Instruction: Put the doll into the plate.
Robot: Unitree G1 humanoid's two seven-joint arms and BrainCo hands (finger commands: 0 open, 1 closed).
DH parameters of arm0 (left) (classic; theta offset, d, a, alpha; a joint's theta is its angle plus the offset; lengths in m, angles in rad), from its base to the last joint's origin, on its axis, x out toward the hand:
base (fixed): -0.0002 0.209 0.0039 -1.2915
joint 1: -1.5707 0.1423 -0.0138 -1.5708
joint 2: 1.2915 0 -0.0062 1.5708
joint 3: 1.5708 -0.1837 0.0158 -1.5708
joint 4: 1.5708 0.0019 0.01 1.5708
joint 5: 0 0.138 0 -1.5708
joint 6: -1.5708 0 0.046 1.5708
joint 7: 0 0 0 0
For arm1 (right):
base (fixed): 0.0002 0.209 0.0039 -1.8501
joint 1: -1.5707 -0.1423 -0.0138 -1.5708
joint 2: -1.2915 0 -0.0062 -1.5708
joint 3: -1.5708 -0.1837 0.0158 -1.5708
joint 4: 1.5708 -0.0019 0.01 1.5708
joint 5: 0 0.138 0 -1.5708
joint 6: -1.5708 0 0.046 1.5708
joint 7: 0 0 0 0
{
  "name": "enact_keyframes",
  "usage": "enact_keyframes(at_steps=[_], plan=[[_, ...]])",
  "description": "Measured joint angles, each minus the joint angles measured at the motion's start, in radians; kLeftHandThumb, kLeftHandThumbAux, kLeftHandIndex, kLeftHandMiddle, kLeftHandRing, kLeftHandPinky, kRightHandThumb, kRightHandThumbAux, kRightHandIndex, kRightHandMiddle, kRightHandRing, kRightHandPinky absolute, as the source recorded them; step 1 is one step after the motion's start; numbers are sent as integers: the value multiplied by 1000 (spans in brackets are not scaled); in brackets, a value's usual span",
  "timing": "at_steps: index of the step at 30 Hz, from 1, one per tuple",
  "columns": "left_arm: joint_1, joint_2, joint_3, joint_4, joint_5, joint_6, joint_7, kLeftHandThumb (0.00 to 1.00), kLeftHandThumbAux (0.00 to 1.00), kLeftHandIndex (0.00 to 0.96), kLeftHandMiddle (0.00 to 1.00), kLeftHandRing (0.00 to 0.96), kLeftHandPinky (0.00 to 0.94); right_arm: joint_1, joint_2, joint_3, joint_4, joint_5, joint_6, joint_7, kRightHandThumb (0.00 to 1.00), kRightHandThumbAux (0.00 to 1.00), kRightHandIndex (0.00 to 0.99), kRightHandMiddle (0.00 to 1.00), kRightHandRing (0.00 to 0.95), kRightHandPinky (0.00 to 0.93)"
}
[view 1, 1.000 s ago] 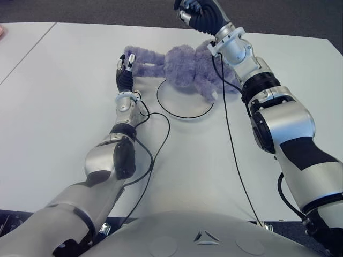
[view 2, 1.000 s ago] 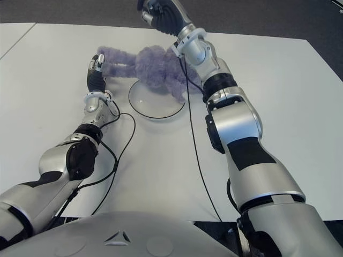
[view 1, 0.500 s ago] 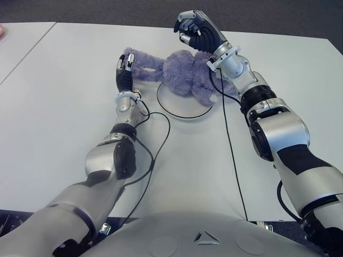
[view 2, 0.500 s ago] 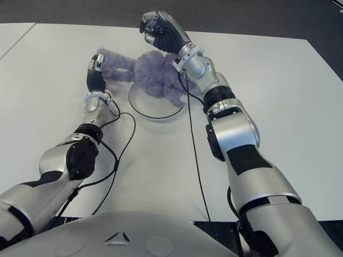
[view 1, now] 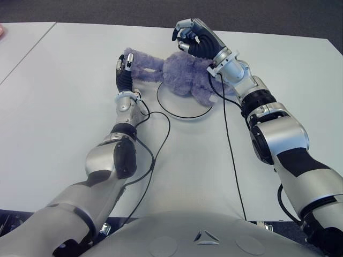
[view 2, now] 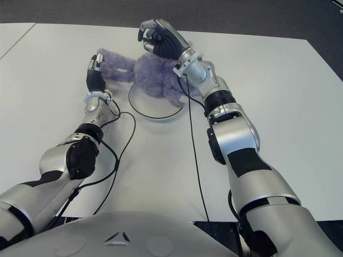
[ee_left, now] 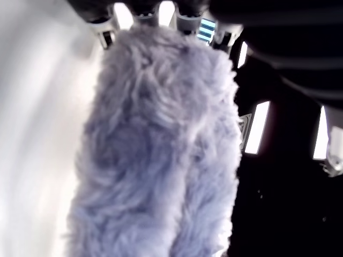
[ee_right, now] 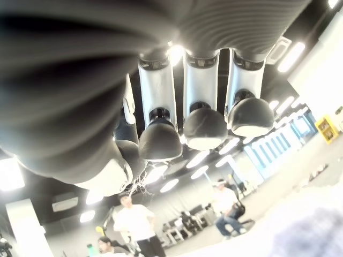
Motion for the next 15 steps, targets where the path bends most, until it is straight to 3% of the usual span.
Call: enact_keyframes(at_steps=[15], plan=[[-1,-1,5,0,0,0,0,0,466,0,67,68,85,12,0,14,19,-18,1,-43,701,718,439,883,877,864]])
